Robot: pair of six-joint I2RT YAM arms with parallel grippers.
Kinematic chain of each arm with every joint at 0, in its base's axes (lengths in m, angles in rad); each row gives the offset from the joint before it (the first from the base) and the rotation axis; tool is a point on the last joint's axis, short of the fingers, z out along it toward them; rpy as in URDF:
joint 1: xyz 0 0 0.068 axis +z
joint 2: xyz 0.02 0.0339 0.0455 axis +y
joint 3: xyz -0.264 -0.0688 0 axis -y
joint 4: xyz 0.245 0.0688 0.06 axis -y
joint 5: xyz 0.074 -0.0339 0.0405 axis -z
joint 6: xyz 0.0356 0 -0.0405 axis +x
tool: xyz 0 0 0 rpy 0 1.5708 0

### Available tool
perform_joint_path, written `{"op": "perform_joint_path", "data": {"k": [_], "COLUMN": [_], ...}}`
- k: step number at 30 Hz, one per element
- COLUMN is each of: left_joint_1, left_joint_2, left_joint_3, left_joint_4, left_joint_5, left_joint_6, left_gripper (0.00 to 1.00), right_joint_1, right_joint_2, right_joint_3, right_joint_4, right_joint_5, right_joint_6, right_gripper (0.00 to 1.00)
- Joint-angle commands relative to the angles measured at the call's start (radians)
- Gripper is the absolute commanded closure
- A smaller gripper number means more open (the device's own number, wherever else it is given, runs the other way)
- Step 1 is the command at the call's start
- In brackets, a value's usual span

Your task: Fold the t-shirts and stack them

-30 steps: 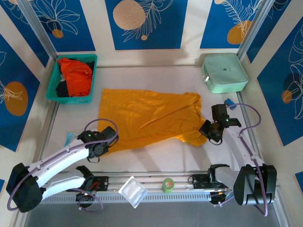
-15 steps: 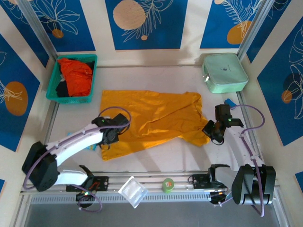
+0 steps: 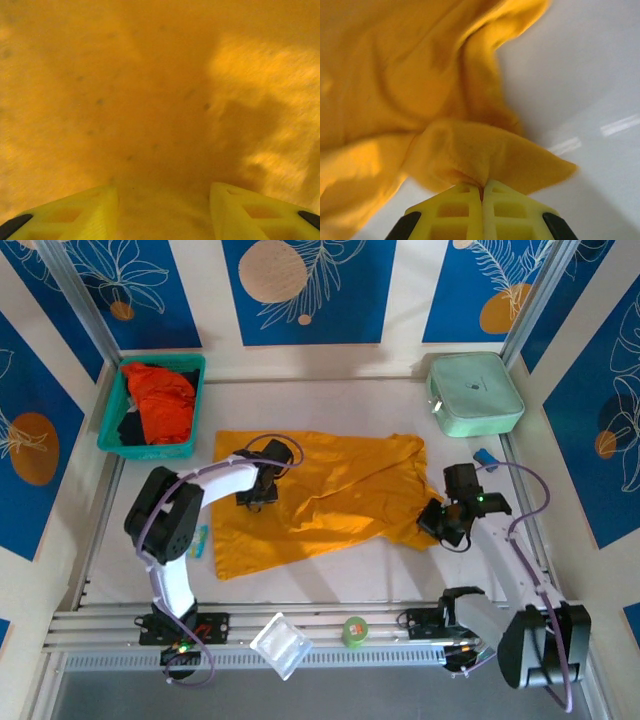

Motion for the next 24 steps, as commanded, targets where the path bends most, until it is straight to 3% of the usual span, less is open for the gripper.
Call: {"op": "perform_joint_path", "data": {"k": [1, 4, 8, 13, 15, 18, 24], "left_joint_1": [0.024, 0.045, 0.07, 0.101, 0.102, 0.089, 0.013], "left_joint_2": [0.025, 0.039, 0.042, 0.011, -0.014, -0.065, -0.12], "left_joint_3": [0.039, 0.046, 0.055, 0.062, 0.074, 0.089, 0.053], "left_joint_4": [0.027, 0.034, 0.027, 0.0, -0.026, -0.069, -0.146], "left_joint_5": [0.026, 0.033, 0.009, -0.038, -0.055, -0.035, 0.034], "left_joint_6": [0.063, 0.09, 0.126, 0.17, 0.189, 0.204, 0.189], "left_gripper": [0.49, 0.49, 0.49, 0.49, 0.49, 0.49, 0.49], "right_joint_1": [0.109, 0.175, 0.183, 0.184, 0.161, 0.078, -0.037], "right_joint_2": [-0.077, -0.107, -0.048, 0.039, 0.044, 0.09, 0.376], "right_joint_3": [-0.026, -0.053, -0.072, 0.014, 0.085, 0.211, 0.371], "right_joint_4": [-0.106, -0.15, -0.16, -0.146, -0.155, -0.149, -0.005], "right_joint_5": [-0.127, -0.144, -0.117, -0.114, -0.078, -0.055, -0.057], "right_joint_6": [0.088, 0.119, 0.099, 0.061, 0.042, -0.013, -0.128], "right_gripper": [1.0, 1.0, 0.95, 0.52, 0.44, 0.44, 0.61]}}
